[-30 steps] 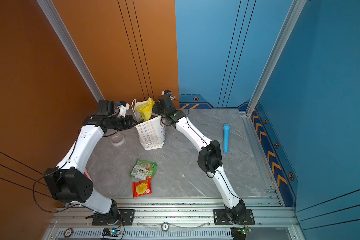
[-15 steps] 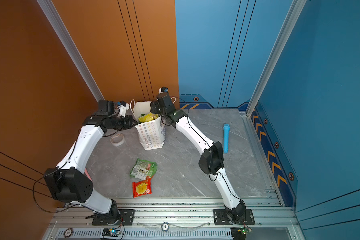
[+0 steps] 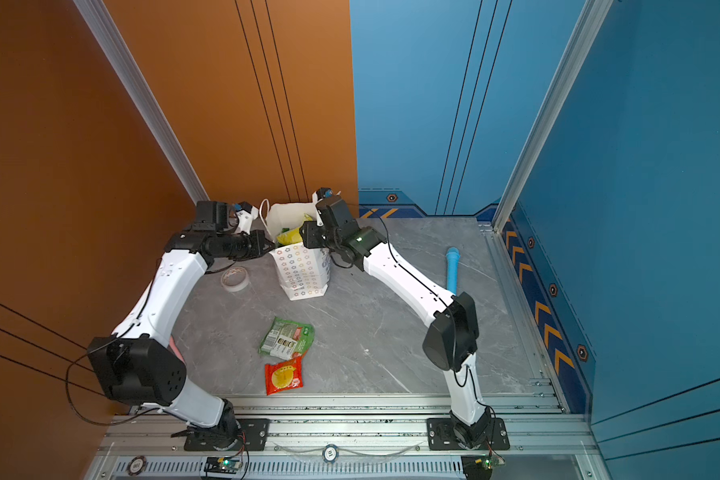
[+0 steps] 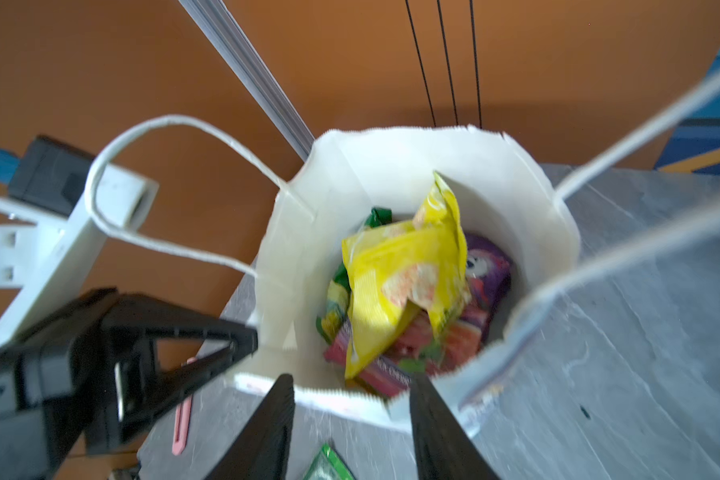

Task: Place the snacks into the paper bag
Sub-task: 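Move the right gripper down to the green noodle packet on the table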

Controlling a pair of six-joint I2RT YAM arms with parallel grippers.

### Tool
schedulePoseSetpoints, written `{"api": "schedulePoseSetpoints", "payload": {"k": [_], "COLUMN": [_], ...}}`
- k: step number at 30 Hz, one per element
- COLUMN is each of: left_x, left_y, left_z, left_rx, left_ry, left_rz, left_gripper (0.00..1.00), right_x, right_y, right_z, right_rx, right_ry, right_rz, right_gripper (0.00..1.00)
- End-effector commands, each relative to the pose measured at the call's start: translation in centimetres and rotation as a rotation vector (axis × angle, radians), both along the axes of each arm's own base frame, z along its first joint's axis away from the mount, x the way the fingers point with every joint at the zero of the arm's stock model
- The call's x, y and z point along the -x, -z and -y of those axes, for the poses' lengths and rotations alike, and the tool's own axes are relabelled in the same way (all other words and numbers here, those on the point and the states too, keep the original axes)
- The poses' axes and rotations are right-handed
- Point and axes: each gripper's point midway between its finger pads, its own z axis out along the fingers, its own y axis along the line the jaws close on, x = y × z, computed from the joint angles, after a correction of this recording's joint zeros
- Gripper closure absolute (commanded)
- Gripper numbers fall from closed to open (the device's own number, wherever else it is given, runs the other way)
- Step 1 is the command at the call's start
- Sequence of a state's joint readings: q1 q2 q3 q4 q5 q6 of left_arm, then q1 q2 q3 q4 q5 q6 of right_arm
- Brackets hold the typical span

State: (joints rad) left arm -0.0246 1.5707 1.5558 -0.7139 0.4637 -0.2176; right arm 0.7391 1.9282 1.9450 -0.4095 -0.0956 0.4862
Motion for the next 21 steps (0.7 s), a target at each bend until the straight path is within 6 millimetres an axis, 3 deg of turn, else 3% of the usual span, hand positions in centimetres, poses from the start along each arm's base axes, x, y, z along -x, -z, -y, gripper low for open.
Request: {"api": "schedulePoseSetpoints", "payload": {"k": [1, 5, 9, 15, 21], "left_x": [0.7, 0.6, 0.7, 0.7, 0.7], "left_y": [1.1, 1.2, 1.2, 1.1, 0.9], "left_z": [-0.7, -0.8, -0.9, -0.9, -0.9], "left_rx": [-0.022, -0.026, -0.029, -0.033, -0.028], "left_ry": [-0.017, -0.021, -0.024, -0.025, -0.023], "left_rz": [-0.043, -0.043, -0.043, -0.039, -0.036], "left_gripper": [0.98, 0.98, 0.98, 0.98, 0.99], "right_x": [2.7, 6.4, 9.9, 13.9, 15.2], "right_y": [-0.4, 4.7, 10.3, 15.6, 19.8], "right_z": [1.8, 4.1, 4.9, 2.5, 0.2], "right_rx": [-0.02, 0.048, 0.084, 0.08, 0.105], "right_ry": [-0.039, -0.049, -0.068, -0.111, -0.116], "right_rz": [-0.002, -0.118, -0.258, -0.385, -0.461], "right_gripper": [0.53, 0.53, 0.53, 0.53, 0.53]}}
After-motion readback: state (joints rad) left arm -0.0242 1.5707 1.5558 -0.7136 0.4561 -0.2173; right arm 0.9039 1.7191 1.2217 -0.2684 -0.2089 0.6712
